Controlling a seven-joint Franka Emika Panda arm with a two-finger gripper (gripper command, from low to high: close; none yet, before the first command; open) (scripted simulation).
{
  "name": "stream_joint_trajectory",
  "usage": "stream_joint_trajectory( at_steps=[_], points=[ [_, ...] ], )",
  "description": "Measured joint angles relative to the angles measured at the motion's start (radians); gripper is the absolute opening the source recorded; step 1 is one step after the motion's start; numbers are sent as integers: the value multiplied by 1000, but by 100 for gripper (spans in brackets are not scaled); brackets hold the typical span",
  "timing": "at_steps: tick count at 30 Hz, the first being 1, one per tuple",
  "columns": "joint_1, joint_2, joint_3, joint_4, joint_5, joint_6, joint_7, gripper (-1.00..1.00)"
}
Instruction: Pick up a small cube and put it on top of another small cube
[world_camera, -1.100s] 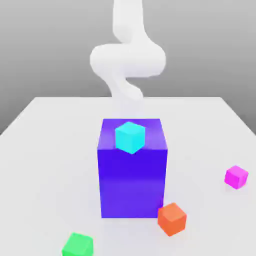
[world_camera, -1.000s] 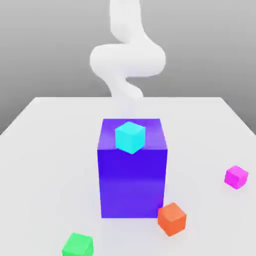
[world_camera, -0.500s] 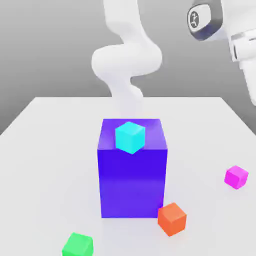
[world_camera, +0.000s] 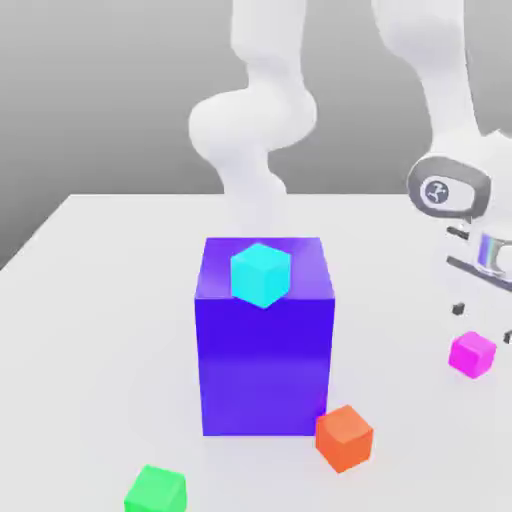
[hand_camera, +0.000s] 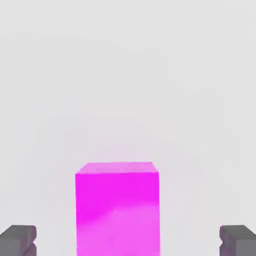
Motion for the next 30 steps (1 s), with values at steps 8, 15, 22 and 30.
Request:
stream_joint_trajectory(
  at_steps=[8, 15, 22, 30],
  points=[
    [35, 86, -39, 16, -20, 67, 16, -100],
    [-7, -108, 19, -22, 66, -88, -43, -100],
    [-182, -88, -160, 74, 145, -177, 28, -100],
    [-414, -45, -387, 199, 232, -272, 86, -100]
  ],
)
